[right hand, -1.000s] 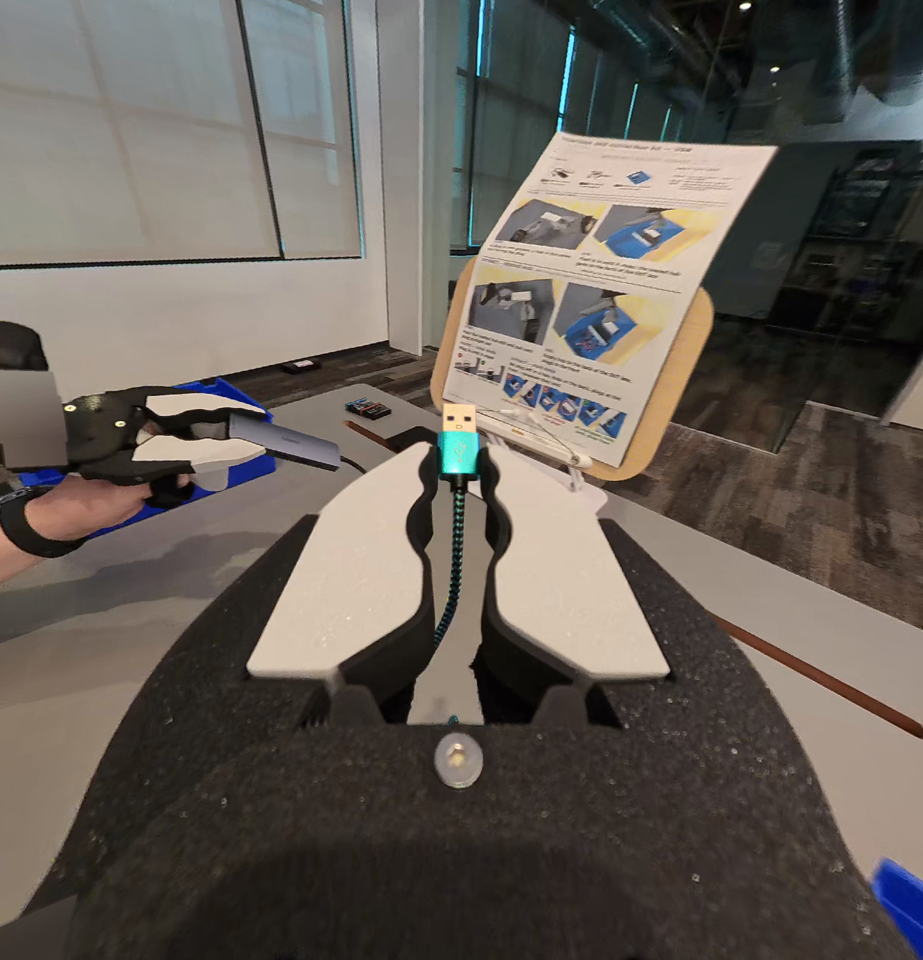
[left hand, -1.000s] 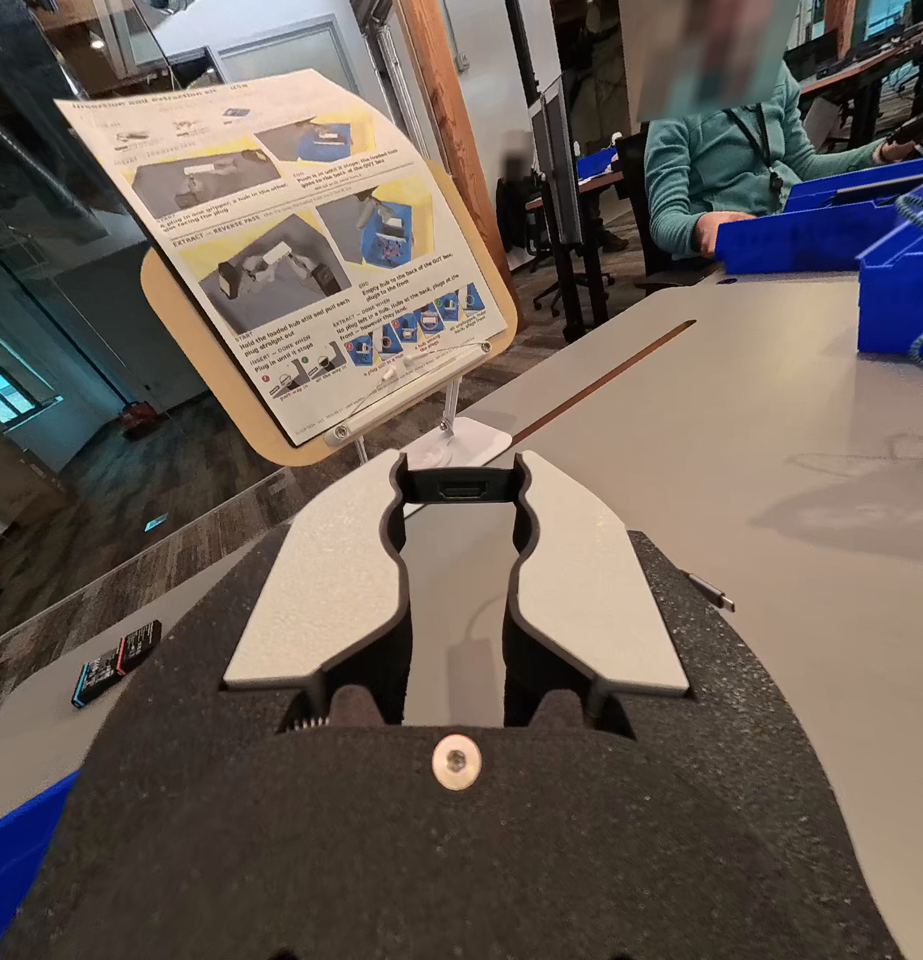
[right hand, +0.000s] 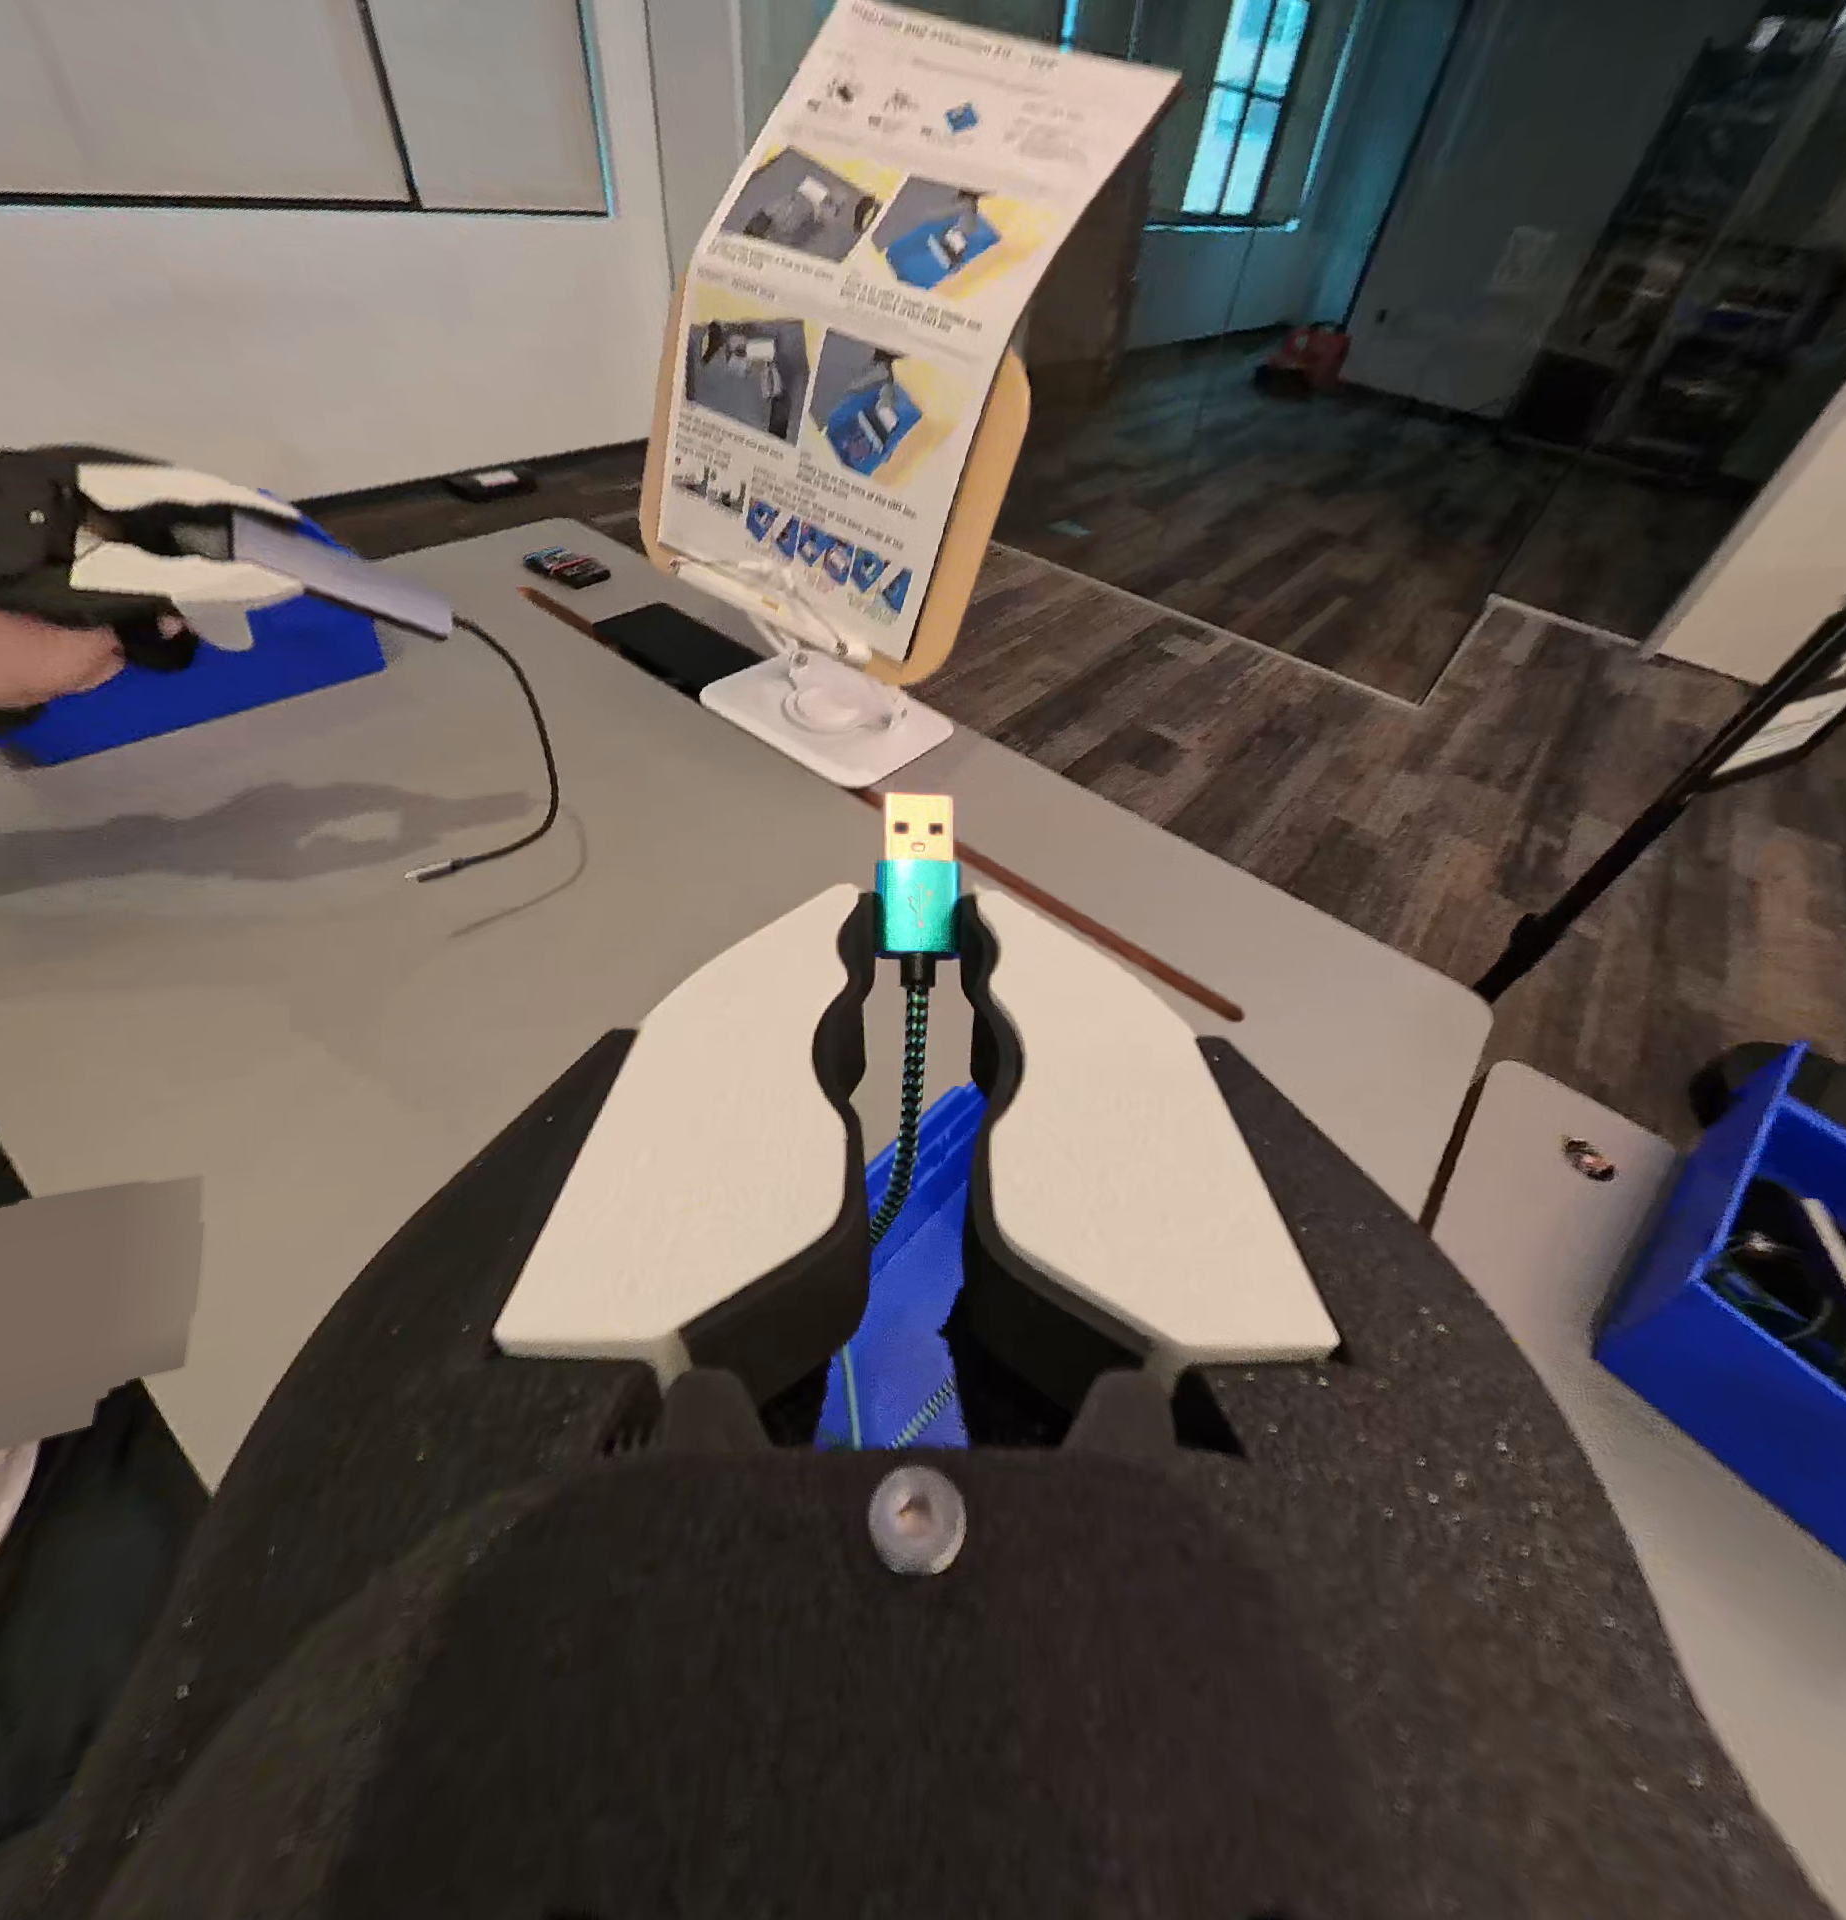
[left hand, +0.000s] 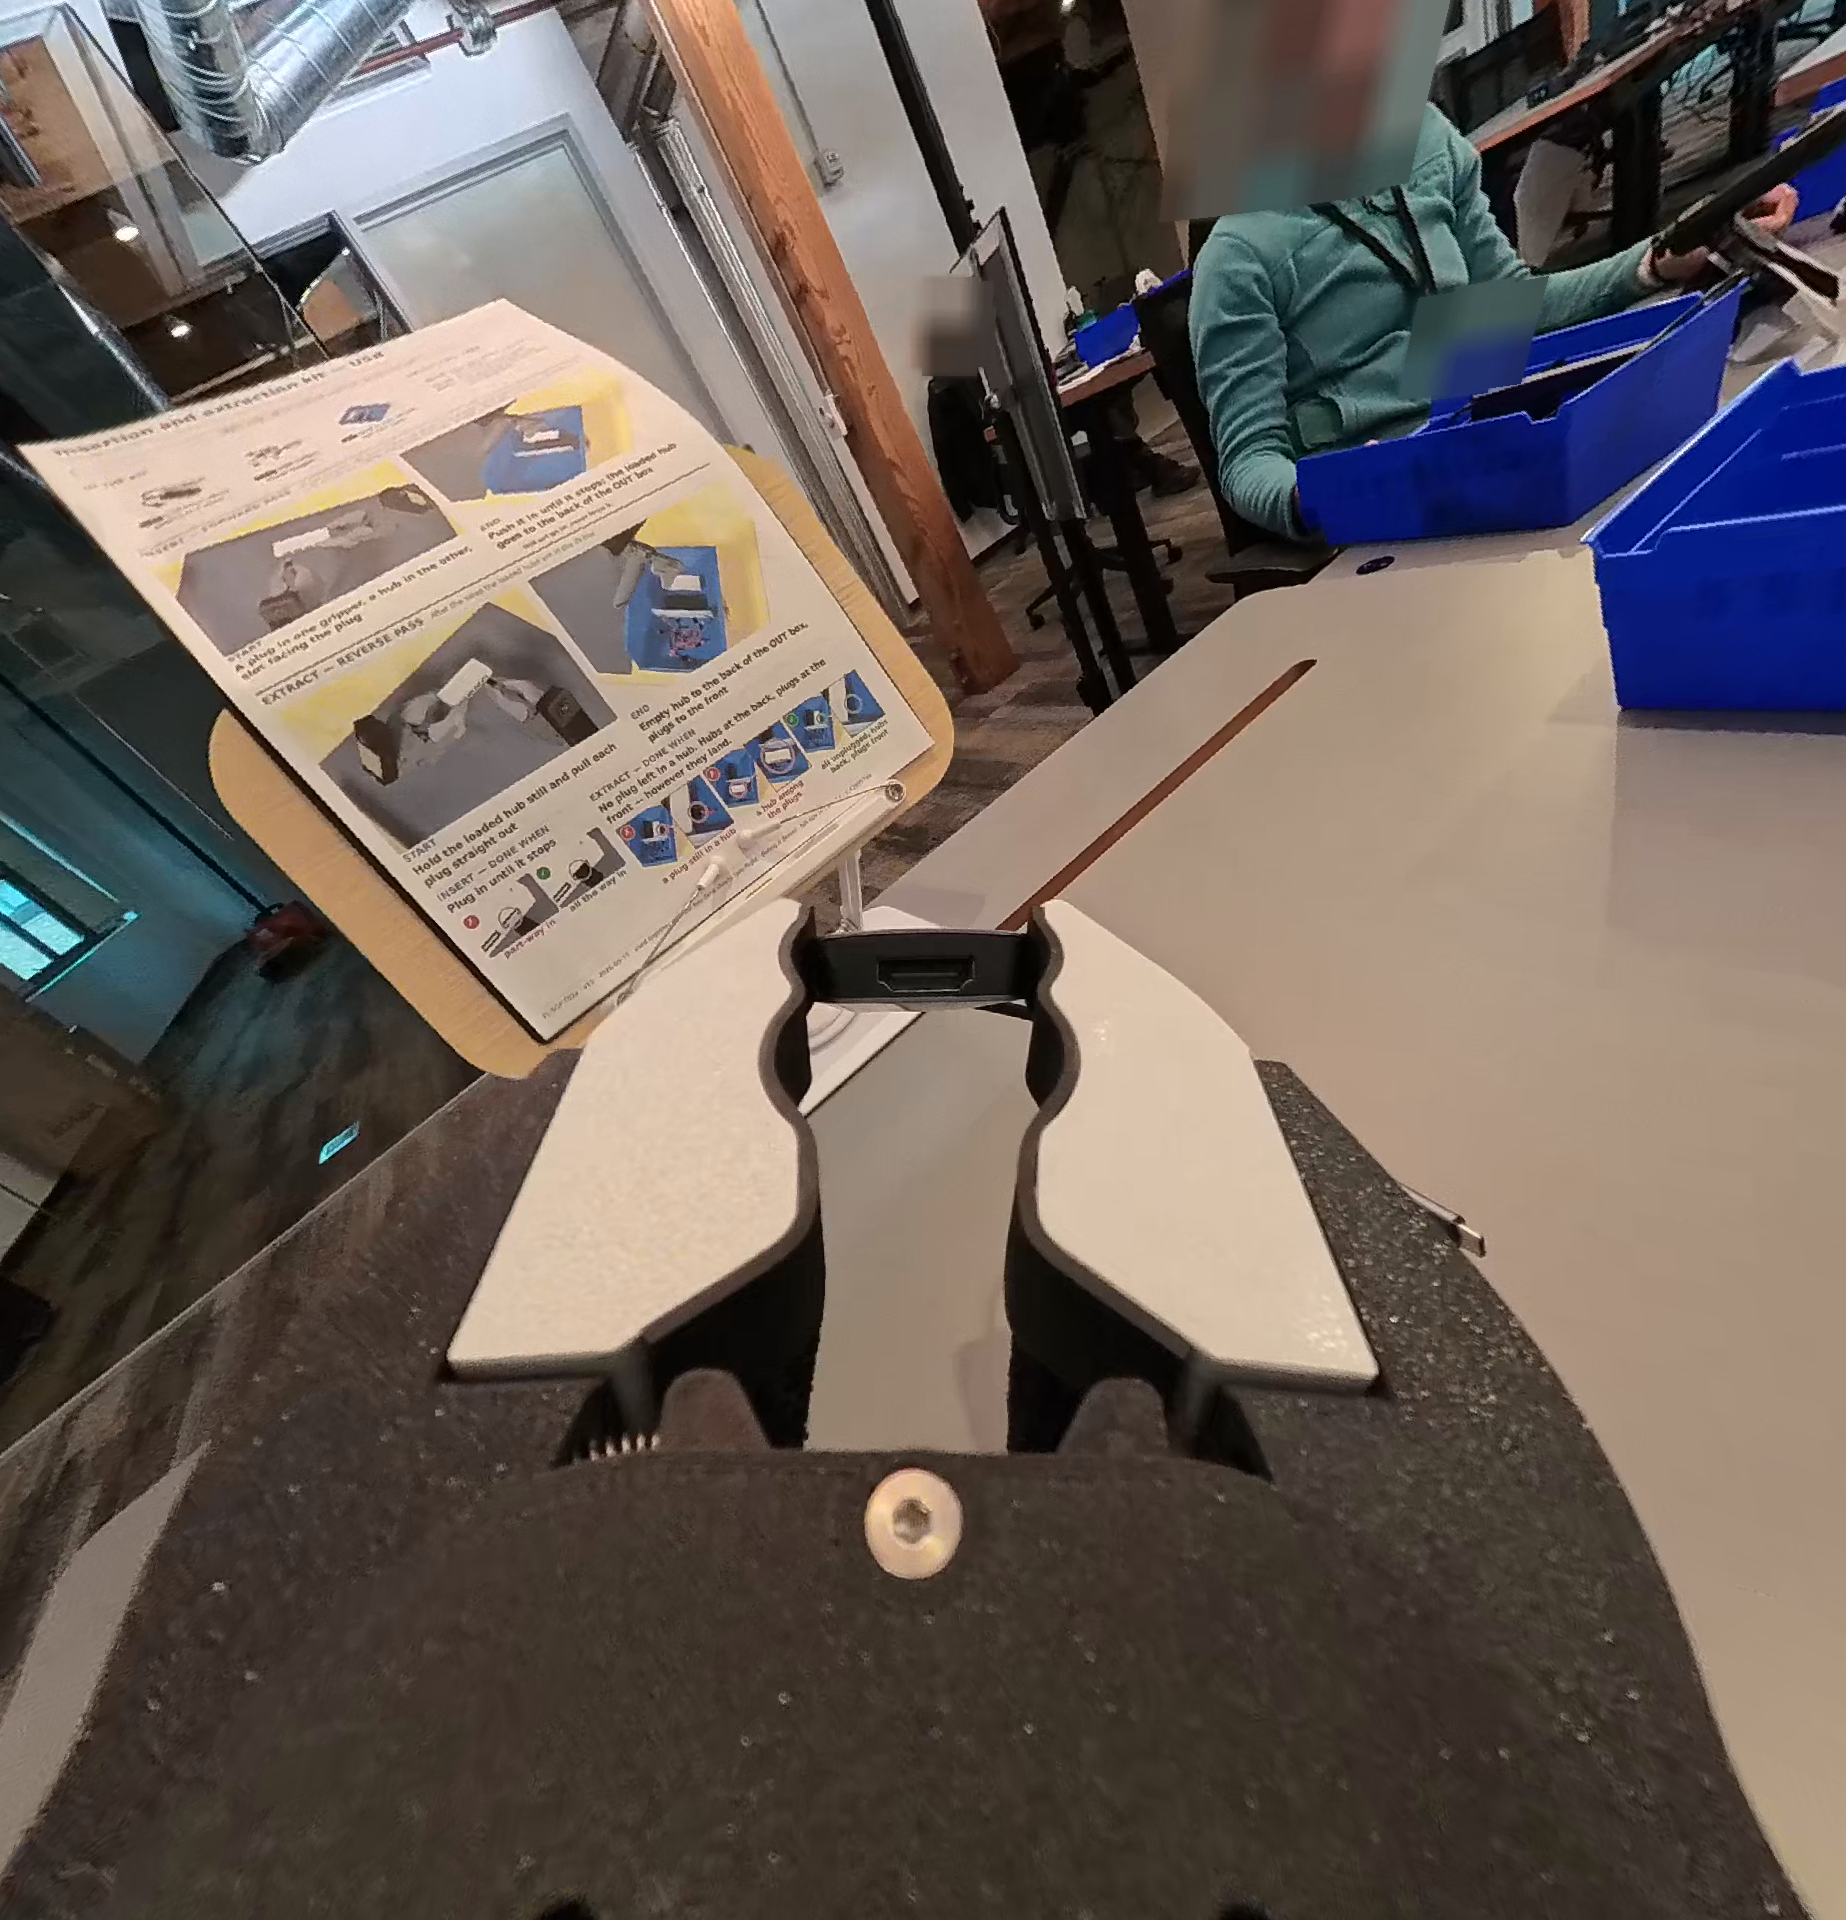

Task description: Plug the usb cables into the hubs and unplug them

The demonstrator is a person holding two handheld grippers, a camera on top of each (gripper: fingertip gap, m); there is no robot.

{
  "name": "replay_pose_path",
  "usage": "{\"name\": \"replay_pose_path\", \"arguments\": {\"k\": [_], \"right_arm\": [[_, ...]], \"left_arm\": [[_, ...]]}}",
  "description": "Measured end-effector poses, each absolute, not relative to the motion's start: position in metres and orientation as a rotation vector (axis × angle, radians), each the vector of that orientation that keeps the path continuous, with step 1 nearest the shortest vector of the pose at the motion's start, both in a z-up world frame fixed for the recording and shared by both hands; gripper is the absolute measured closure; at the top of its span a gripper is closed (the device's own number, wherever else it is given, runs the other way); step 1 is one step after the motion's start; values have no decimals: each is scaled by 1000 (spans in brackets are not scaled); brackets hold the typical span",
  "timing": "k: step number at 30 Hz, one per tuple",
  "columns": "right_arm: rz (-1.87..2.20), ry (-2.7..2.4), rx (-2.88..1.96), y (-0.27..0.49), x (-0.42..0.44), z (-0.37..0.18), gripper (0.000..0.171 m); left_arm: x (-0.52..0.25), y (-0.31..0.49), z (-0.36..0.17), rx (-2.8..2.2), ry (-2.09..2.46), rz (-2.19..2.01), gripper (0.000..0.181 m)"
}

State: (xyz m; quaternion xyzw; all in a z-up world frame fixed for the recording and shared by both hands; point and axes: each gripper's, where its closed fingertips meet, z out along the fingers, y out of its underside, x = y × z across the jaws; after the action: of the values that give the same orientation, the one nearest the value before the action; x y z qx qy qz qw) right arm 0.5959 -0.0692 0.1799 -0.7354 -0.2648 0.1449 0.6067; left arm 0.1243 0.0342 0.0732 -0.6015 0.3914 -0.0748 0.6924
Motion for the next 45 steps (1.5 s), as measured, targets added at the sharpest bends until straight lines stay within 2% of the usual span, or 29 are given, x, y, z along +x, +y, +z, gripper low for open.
{"name": "replay_pose_path", "arguments": {"k": [8,12,16,20,25,36,41,45], "right_arm": [[487,-760,-1798,-70,599,88,156],[608,-798,-1849,-79,596,58,156],[674,-843,-2036,-92,599,11,156],[660,-863,-2267,-99,609,-49,156],[610,-875,-2408,-97,614,-97,156],[391,-942,-2533,-85,619,-139,156],[333,-966,-2510,-88,622,-139,143],[234,-935,-2408,-82,628,-110,134]], "left_arm": [[141,27,78,-1334,894,-150,143],[148,24,87,-1314,896,-150,143],[152,19,99,-1290,891,-160,143],[156,14,102,-1278,898,-171,143],[158,11,105,-1272,897,-185,143],[156,7,111,-1273,872,-261,143],[155,6,109,-1291,881,-310,143],[154,3,109,-1303,888,-358,143]]}}
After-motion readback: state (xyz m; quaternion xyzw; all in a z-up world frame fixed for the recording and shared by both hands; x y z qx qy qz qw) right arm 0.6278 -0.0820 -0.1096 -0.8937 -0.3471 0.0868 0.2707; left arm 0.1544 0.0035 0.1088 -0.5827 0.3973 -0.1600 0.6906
